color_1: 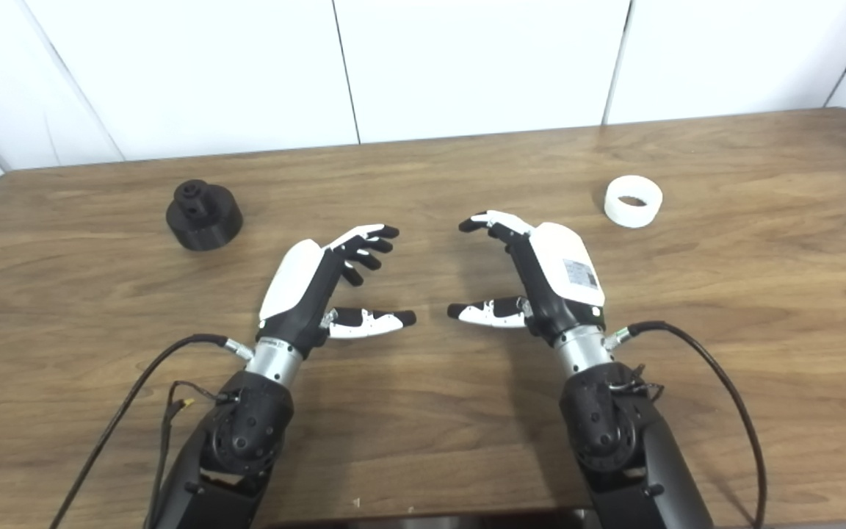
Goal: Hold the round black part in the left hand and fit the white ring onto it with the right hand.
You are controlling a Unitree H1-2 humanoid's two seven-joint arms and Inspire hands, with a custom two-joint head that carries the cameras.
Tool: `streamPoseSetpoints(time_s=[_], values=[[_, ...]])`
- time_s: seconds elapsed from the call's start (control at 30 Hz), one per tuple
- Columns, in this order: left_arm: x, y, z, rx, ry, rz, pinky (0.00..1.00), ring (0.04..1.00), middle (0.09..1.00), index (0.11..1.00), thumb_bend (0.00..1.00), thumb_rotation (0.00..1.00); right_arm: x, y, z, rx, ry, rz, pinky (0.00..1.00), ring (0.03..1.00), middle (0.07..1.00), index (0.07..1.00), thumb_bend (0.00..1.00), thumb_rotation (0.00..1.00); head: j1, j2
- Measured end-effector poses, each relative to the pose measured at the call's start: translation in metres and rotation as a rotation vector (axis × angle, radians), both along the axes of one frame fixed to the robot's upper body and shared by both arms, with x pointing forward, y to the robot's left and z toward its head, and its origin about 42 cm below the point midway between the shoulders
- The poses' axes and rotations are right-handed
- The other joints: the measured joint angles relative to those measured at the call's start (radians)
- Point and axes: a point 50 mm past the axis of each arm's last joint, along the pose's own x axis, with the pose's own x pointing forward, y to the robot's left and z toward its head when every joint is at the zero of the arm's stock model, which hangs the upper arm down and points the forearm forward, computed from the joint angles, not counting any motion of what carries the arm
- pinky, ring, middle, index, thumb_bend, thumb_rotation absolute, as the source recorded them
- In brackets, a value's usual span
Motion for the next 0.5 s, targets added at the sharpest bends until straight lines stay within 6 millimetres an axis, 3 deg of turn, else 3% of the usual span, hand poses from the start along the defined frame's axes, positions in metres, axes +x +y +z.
streamPoseSetpoints(time_s=[0.5], values=[[0.0003, 0.0004, -0.0005, 0.001, 0.008, 0.009, 0.55, 0.669, 0.748, 0.776, 0.84, 0.2, 0.0, 0.0, 0.0, 0.0, 0.0, 0.0, 0.65, 0.757, 0.812, 0.73, 0.76, 0.17, 0.024, -0.008]])
